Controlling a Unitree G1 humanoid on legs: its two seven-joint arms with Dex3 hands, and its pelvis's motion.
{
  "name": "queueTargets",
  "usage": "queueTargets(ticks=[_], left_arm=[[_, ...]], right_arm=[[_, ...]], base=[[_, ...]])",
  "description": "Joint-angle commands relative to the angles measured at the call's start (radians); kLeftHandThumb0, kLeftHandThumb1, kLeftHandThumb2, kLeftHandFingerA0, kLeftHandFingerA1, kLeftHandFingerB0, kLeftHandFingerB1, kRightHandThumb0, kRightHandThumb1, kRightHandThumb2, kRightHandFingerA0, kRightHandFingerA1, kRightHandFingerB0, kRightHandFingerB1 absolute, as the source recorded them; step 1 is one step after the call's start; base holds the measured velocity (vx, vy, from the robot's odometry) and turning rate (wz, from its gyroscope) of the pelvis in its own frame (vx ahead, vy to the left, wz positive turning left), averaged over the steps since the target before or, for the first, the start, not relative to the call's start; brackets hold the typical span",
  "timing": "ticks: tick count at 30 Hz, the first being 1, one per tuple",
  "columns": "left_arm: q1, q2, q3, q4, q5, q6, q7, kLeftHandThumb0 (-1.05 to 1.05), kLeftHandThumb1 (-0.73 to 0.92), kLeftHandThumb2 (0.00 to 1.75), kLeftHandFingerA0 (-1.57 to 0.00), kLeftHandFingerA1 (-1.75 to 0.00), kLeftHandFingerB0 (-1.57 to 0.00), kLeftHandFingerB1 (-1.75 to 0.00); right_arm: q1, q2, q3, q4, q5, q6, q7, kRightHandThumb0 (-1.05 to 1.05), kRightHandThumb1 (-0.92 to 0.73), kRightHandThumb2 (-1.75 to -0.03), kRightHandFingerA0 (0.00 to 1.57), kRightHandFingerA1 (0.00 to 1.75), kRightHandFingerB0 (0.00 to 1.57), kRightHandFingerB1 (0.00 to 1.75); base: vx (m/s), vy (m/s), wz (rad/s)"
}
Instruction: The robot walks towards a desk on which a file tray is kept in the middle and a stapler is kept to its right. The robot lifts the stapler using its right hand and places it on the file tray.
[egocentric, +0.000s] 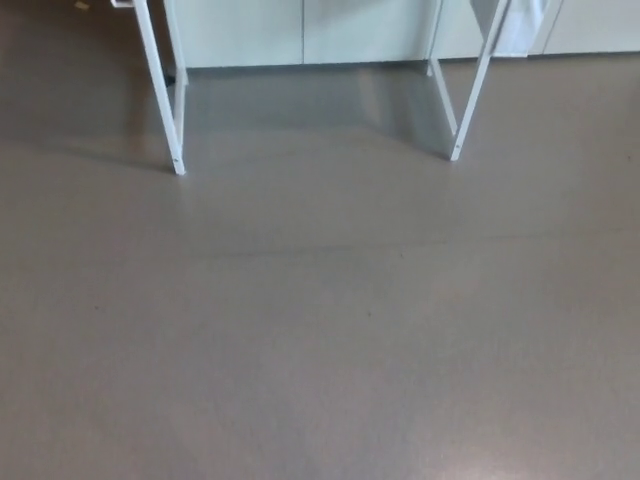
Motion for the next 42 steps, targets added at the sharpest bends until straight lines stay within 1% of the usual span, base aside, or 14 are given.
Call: queueTargets(ticks=[1, 7, 8, 10, 16, 17, 18, 19, 20, 22, 35, 37, 38, 42], left_arm=[[0.006, 0.002, 0.017, 0.001, -0.022, -0.039, -0.014, -1.05, 0.70, 1.29, -0.14, -0.76, -0.07, -0.61], [0.009, 0.001, 0.005, 0.003, -0.005, -0.049, -0.008, -1.05, 0.71, 1.30, -0.15, -0.75, -0.05, -0.59], [0.007, 0.001, 0.005, 0.004, -0.005, -0.046, -0.003, -1.05, 0.70, 1.28, -0.24, -0.80, -0.02, -0.63], [0.009, 0.000, -0.011, 0.006, 0.012, -0.066, 0.005, -1.04, 0.73, 1.30, -0.23, -0.78, -0.04, -0.61], [0.001, 0.000, 0.010, 0.001, -0.015, -0.031, -0.005, -1.04, 0.71, 1.28, -0.21, -0.77, -0.03, -0.62], [0.003, 0.001, -0.002, 0.000, -0.002, -0.038, 0.001, -1.05, 0.88, 0.80, -0.17, -0.84, -0.04, -0.69], [0.002, 0.001, -0.001, 0.004, -0.001, -0.051, 0.006, -1.05, 0.72, 1.30, -0.22, -0.78, -0.02, -0.62], [0.002, 0.001, -0.001, 0.005, -0.001, -0.052, 0.006, -1.05, 0.72, 1.30, -0.22, -0.78, -0.02, -0.62], [0.001, 0.001, -0.001, 0.008, 0.000, -0.055, 0.005, -1.05, 0.72, 1.30, -0.17, -0.75, -0.05, -0.63], [-0.001, 0.000, 0.006, 0.013, -0.008, -0.057, -0.001, -1.04, 0.71, 1.29, -0.18, -0.77, -0.06, -0.63], [0.000, -0.004, 0.012, 0.018, -0.009, -0.066, -0.002, -1.05, 0.72, 1.29, -0.17, -0.75, -0.06, -0.61], [-0.008, -0.001, 0.007, 0.022, -0.003, -0.056, 0.004, -1.04, 0.71, 1.29, -0.12, -0.73, -0.09, -0.60], [-0.008, -0.002, 0.007, 0.024, -0.003, -0.060, 0.010, -1.05, 0.70, 1.28, -0.18, -0.76, -0.07, -0.62], [-0.011, -0.001, 0.011, 0.014, -0.009, -0.049, 0.006, -1.05, 0.70, 1.29, -0.24, -0.80, -0.02, -0.63]], right_arm=[[-0.013, -0.010, -0.017, 0.008, 0.011, 0.032, -0.006, -0.74, -0.52, -0.89, 0.02, 0.32, 0.11, 0.39], [-0.007, -0.032, 0.009, -0.021, -0.022, 0.061, -0.005, -0.76, -0.54, -0.90, 0.04, 0.33, 0.12, 0.39], [-0.009, -0.028, 0.005, -0.015, -0.017, 0.058, -0.006, -0.69, -0.66, -0.61, 0.10, 0.27, 0.19, 0.27], [-0.011, -0.022, -0.021, -0.002, 0.019, 0.031, 0.025, -0.71, -0.53, -0.86, 0.05, 0.39, 0.10, 0.38], [0.014, -0.016, -0.039, -0.049, 0.018, 0.051, 0.019, -0.74, -0.52, -0.88, 0.03, 0.38, 0.10, 0.40], [0.012, -0.015, -0.035, -0.046, 0.012, 0.050, 0.012, -0.73, -0.52, -0.87, 0.04, 0.38, 0.11, 0.41], [0.001, -0.003, -0.055, -0.015, 0.041, 0.025, 0.027, -0.64, -0.66, -0.60, 0.09, 0.33, 0.17, 0.29], [0.000, -0.001, -0.057, -0.012, 0.043, 0.023, 0.029, -0.64, -0.66, -0.60, 0.09, 0.33, 0.17, 0.29], [-0.010, -0.007, -0.047, -0.003, 0.029, 0.027, 0.026, -0.36, -0.41, -0.98, 0.03, 0.52, 0.00, 0.47], [-0.001, -0.017, -0.034, -0.023, 0.015, 0.030, 0.029, -0.75, -0.53, -0.88, 0.06, 0.38, 0.11, 0.38], [0.013, -0.019, -0.018, -0.057, -0.011, 0.053, 0.000, -0.75, -0.55, -0.90, 0.04, 0.36, 0.11, 0.39], [0.008, -0.022, -0.006, -0.051, -0.026, 0.047, -0.015, -0.71, -0.69, -0.62, 0.09, 0.30, 0.19, 0.28], [-0.009, -0.027, 0.002, -0.014, -0.026, 0.024, -0.009, -0.75, -0.55, -0.87, 0.06, 0.39, 0.10, 0.40], [-0.019, -0.022, -0.017, 0.012, 0.009, -0.003, 0.016, -0.73, -0.53, -0.88, 0.04, 0.38, 0.09, 0.39]], base=[[0.17, 0.088, 0.04], [0.20, 0.006, 0.07], [0.23, -0.088, 0.12], [0.17, -0.093, 0.14], [0.21, -0.130, 0.03], [0.16, -0.033, -0.09], [0.15, 0.002, -0.08], [0.15, 0.033, -0.08], [0.16, 0.076, -0.13], [0.13, 0.127, -0.11], [0.21, 0.148, 0.00], [0.19, -0.084, 0.04], [0.21, -0.130, 0.11], [0.22, -0.070, 0.06]])
